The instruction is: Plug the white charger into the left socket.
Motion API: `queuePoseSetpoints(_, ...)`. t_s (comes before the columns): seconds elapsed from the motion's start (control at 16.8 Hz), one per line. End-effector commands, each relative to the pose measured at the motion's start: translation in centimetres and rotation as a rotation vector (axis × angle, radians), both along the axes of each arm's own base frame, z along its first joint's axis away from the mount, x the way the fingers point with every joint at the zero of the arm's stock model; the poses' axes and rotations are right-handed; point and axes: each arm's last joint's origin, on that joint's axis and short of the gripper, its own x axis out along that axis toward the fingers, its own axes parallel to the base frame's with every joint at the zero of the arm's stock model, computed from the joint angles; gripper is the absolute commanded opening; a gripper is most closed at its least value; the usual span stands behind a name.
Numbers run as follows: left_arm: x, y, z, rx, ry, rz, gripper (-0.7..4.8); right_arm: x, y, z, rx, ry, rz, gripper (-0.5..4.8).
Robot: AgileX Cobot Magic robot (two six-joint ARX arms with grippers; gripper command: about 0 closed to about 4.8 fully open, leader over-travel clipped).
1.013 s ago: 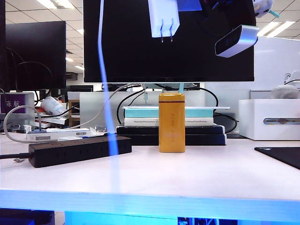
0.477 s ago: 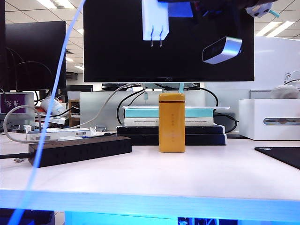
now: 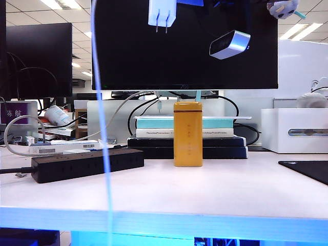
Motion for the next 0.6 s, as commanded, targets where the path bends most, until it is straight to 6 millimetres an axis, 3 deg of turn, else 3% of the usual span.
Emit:
queuePoseSetpoints(0.06, -0.1, -1.8, 0.0, 0.006, -0.041, -0.092, 1.40, -0.2, 0.0, 0.5, 0.039, 0.022, 0.028, 0.35)
queuePoseSetpoints(0.18, -0.3, -3.2, -0.3, 0.013, -0.037, -0.130, 1.98, -0.2, 0.0, 0.5, 0.048, 0.022, 0.034, 0.35)
queuePoseSetpoints(0.24, -0.5, -3.8, -0.4, 0.024, -0.048, -0.159, 3.19, -0.2, 0.0, 0.6, 0.070, 0.031, 0.053, 0.35)
queuePoseSetpoints(0.3, -0.8, -4.3, -0.5, 0.040, -0.073, -0.187, 4.05, -0.2, 0.0, 0.6, 0.078, 0.033, 0.059, 0.35)
queuePoseSetpoints(0.6, -0.9, -4.7, -0.5, 0.059, -0.094, -0.174, 4.27, -0.3, 0.0, 0.7, 0.095, 0.034, 0.072, 0.35)
